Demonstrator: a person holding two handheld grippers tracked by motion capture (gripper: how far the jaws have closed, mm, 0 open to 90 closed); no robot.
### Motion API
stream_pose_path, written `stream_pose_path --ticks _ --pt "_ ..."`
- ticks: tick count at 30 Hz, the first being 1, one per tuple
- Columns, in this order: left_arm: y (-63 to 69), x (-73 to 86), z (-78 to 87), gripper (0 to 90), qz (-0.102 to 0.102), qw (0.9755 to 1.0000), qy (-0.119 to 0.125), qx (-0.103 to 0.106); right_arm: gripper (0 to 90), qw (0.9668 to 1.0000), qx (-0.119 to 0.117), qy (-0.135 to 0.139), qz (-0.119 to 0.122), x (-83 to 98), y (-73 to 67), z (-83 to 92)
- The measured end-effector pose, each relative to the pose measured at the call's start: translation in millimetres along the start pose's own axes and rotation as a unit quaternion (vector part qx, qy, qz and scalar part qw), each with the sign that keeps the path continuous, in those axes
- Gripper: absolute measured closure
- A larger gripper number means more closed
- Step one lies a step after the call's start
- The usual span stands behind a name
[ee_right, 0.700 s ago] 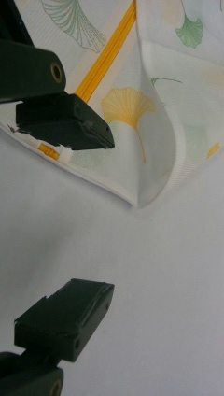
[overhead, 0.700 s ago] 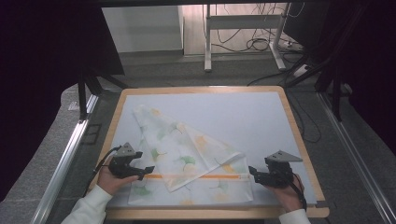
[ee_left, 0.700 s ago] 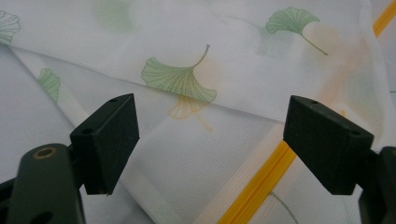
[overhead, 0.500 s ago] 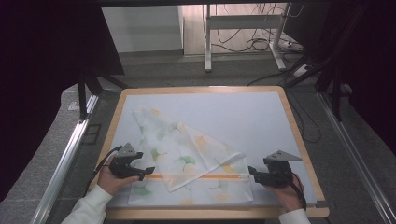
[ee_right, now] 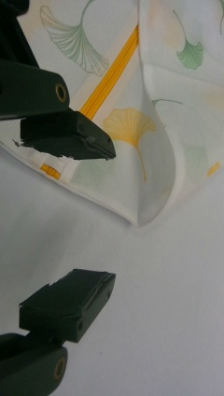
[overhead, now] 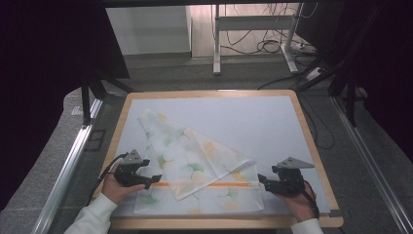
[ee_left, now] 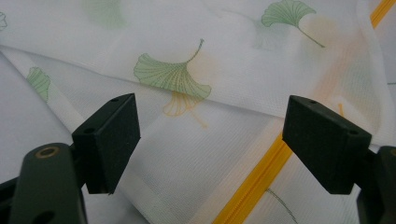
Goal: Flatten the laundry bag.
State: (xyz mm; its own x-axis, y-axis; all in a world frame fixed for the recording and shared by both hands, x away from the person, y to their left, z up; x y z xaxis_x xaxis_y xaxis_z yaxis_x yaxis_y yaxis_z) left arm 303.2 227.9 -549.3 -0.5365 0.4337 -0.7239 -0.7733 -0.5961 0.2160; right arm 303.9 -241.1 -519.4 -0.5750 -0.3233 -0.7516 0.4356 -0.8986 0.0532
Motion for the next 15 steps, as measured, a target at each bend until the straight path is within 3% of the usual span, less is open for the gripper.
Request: stream_pose_path --ticks 15 --pt "1.1 0.3 -1.8 18.9 0.0 1.0 -0.005 0.001 32.9 0.9995 -0.029 0.002 0.016 -19.0 -17.7 5.4"
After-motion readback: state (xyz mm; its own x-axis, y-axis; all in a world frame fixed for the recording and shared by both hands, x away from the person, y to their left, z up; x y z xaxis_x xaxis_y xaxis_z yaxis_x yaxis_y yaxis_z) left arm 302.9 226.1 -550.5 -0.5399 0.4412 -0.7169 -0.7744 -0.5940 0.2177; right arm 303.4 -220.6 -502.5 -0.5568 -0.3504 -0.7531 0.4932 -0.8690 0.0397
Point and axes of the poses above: each handheld gripper's, and its own axes: z roughly backward along the jaws, x roughly out of its underside, y roughly to its right, the point moved 3 cm from there along -z, roughly forward along the jaws, and after that the axes turned 10 degrees about x, right-handed, at the moved point
